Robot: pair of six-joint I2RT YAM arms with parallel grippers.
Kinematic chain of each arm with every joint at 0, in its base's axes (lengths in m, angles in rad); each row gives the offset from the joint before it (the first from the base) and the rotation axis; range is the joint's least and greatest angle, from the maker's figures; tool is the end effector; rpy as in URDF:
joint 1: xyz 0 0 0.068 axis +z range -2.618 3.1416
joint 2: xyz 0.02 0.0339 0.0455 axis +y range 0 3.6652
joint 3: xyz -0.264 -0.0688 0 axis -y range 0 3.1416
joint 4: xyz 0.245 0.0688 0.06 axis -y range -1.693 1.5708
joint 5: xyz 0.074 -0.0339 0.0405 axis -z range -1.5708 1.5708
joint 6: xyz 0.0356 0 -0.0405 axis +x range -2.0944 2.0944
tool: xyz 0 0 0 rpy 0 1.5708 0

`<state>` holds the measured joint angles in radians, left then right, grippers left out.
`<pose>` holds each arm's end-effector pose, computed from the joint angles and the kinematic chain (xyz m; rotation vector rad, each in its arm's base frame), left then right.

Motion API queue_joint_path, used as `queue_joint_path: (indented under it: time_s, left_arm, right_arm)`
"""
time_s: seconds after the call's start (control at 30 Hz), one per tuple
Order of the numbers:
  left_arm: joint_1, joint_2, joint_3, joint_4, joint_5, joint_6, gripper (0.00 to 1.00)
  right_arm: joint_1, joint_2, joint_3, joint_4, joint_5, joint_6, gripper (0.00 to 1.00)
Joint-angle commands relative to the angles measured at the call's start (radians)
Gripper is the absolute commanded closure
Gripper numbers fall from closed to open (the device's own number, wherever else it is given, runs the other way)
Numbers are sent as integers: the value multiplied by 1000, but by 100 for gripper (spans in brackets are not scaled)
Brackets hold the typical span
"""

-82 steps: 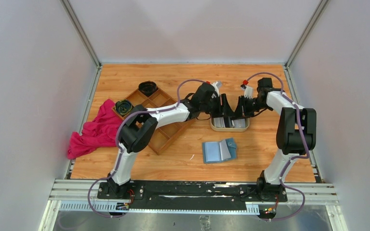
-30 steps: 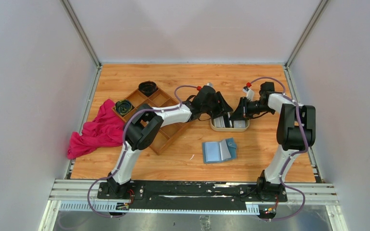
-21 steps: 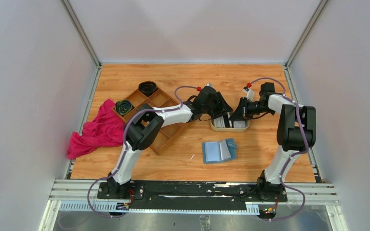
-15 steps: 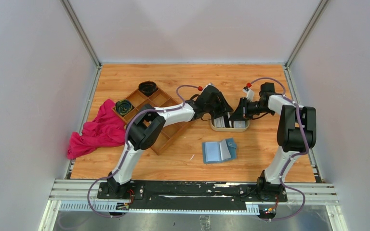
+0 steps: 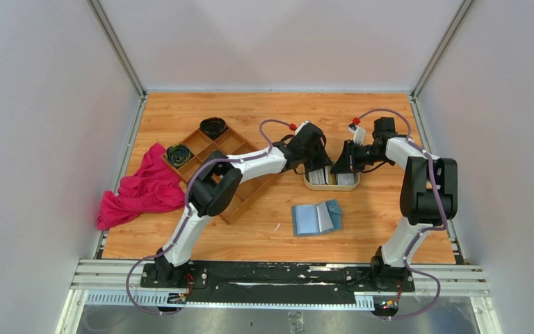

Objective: Put the credit cards into the card holder
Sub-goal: Pick up the credit card from the storage box.

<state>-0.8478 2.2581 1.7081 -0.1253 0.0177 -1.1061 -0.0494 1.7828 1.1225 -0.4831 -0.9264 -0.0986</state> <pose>0.3391 -0.3853 0.1721 -0.3080 2.4534 -0.9965 0.3464 0.0114 0.1819 -0.3212 2.4089 1.1646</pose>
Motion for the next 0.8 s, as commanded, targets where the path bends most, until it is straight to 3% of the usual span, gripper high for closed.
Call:
queue_joint_path:
  time_s: [0.0, 0.23, 0.37, 0.47, 0.57, 0.77]
  left_arm:
    - [-19, 62, 52, -149, -63, 77, 65]
    - [-38, 100, 146, -233, -94, 179, 67]
    - [-41, 109, 179, -246, -90, 238, 71]
    - [-42, 128, 217, -259, -72, 284, 78]
    - [-40, 151, 268, -275, -51, 346, 98]
    - [-17, 194, 388, -342, 7, 546, 100]
  right_arm:
    - [6, -72, 0, -28, 23, -87, 77]
    - [-46, -167, 53, -168, -9, -302, 77]
    - [-135, -250, 18, -110, 110, -294, 68]
    - [-193, -252, 7, -89, 148, -277, 66]
    - [-224, -230, 4, -89, 131, -258, 66]
    - [-228, -161, 0, -94, 99, -241, 66]
